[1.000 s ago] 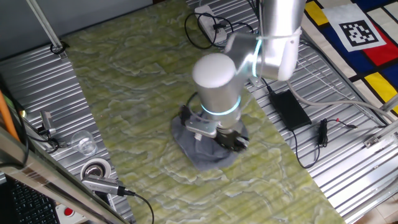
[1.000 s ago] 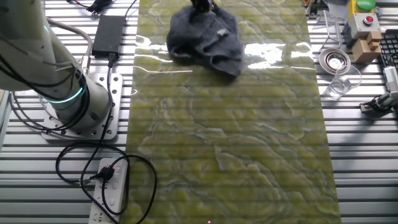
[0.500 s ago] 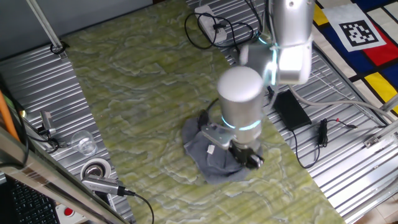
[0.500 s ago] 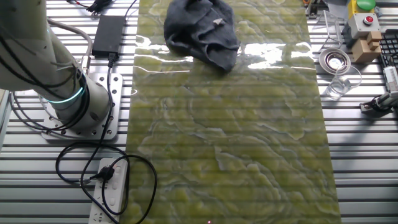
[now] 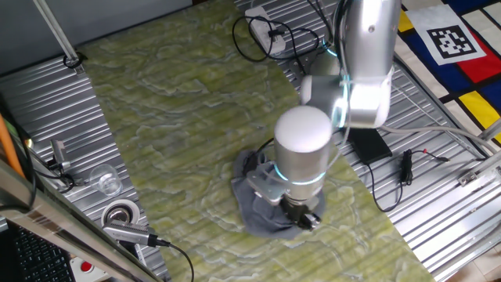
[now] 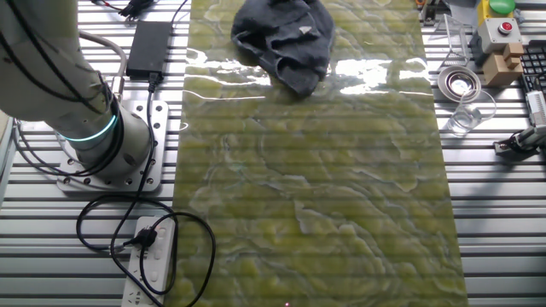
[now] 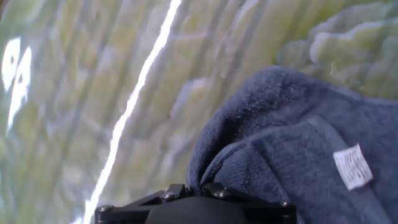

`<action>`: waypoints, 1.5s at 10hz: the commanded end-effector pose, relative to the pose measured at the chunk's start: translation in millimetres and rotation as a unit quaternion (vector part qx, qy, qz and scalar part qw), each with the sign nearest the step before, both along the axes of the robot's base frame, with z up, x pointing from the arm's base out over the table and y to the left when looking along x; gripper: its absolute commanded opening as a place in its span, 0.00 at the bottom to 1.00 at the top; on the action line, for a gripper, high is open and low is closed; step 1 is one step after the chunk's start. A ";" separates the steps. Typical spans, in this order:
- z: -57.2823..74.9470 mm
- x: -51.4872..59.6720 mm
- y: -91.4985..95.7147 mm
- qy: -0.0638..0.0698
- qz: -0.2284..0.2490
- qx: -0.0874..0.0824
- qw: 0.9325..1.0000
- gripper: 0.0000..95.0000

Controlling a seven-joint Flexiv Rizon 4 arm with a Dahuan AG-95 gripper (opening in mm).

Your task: Clean the table with a cloth

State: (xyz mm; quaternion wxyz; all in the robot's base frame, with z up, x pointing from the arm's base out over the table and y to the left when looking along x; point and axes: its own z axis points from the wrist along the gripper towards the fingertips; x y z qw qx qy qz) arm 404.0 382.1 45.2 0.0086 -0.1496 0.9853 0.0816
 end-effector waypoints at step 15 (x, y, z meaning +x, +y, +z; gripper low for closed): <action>8.1 53.1 -21.6 0.030 0.101 -0.028 0.994 0.00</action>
